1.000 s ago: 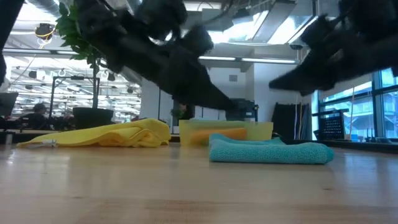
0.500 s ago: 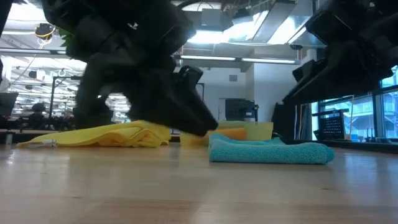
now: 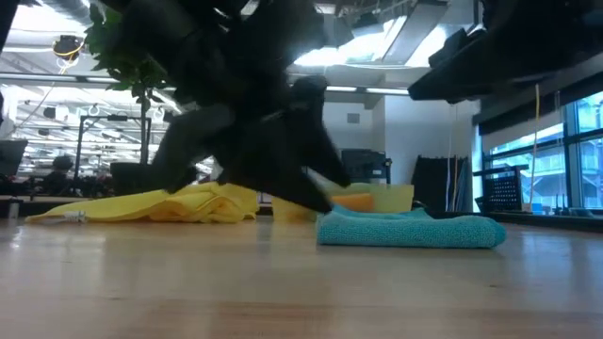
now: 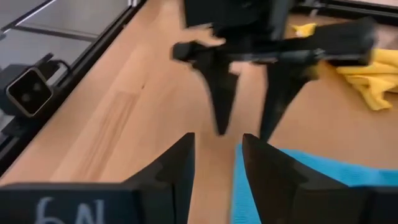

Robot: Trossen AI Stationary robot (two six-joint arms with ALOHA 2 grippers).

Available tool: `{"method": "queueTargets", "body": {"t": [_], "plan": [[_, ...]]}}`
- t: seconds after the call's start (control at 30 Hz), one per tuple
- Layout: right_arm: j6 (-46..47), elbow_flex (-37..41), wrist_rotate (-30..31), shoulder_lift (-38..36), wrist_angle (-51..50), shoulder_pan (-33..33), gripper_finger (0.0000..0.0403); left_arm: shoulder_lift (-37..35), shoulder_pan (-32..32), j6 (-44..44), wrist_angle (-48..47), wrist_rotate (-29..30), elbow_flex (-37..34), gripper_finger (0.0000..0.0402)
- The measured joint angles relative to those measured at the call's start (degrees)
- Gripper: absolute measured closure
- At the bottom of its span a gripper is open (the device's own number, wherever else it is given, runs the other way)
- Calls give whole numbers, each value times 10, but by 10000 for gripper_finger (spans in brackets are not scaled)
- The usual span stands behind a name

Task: Fold microfiber towels
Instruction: Fold the blue microfiber cloth

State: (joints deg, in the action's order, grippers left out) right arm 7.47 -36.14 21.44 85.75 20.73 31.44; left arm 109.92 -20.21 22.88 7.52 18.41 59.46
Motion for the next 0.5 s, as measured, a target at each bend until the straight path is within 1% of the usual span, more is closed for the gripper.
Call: {"method": "queueTargets", "body": {"t": [0.13,0.37,0.5], "plan": [[13,1,22,-8,-16,12,275,31,2,1,-46,0,28,195],[30,2,60,-12,-38,38,277,48,8,-6,-48,11,38,195],[35,2,64,-12,-40,42,277,48,17,-20,-60,16,38,197]]}}
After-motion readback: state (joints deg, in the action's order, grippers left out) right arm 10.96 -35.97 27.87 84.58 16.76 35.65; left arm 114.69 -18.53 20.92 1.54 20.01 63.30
